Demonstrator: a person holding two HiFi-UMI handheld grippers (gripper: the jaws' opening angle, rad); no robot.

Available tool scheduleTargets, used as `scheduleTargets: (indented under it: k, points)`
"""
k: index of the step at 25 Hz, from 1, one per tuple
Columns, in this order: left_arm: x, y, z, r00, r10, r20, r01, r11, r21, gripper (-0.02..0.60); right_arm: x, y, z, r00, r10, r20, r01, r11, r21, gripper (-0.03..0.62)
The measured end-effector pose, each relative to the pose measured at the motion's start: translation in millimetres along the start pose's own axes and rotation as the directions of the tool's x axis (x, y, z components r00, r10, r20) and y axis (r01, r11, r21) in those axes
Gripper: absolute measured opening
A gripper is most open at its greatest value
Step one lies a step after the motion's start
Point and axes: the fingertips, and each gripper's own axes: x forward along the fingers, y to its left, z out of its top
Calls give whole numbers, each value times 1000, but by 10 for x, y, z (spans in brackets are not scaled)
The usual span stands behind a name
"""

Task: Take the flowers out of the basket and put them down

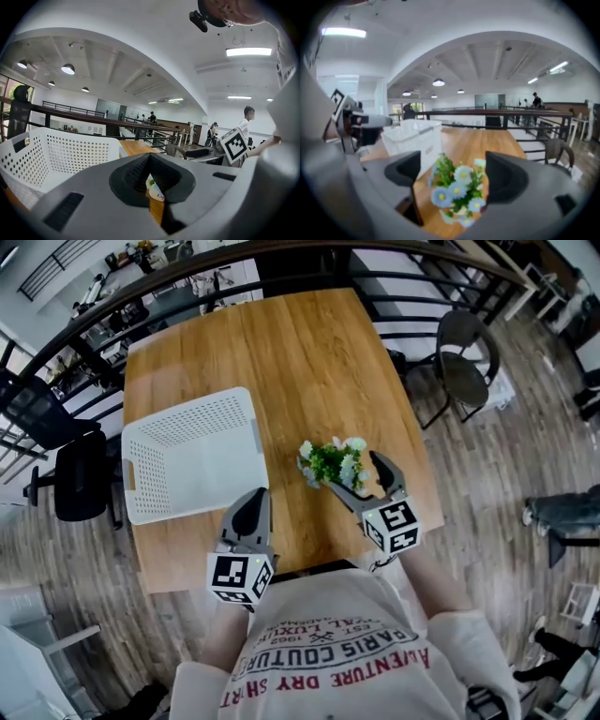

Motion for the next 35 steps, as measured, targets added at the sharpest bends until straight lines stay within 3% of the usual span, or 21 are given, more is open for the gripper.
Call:
scheduleTargets:
  k: [1, 3, 9, 17, 23, 28, 35]
  points:
    - [-36, 42, 46, 1000, -1, 7, 1, 1000, 5, 11, -28, 22, 158, 999, -22, 36, 21, 1000, 20, 436]
    - [-116, 139, 154, 1000, 0, 25, 0, 1000, 11, 11, -49, 69, 427, 992, -89, 92, 88, 996, 25, 35]
    - [-417, 445, 486, 996, 28, 90, -31, 999, 35, 11, 103, 648, 853, 989, -45, 143, 54, 997, -57, 35]
    - [-815, 877, 615, 985, 112, 133, -118, 992, 45, 11, 195, 1363, 1095, 973, 69, 220, -41, 991, -129, 32]
    - [-914, 1084, 621, 979, 150, 139, -159, 985, 63, 11, 297, 1502, 1070, 968, 93, 234, -74, 993, -87, 31]
    - [-926, 1159, 640, 978, 152, 140, -162, 985, 61, 11, 296, 1604, 1215, 953, 135, 273, -101, 986, -133, 31]
    - [-933, 1168, 655, 979, 144, 142, -153, 987, 57, 11, 304, 1620, 1257, 956, 129, 264, -95, 986, -138, 31]
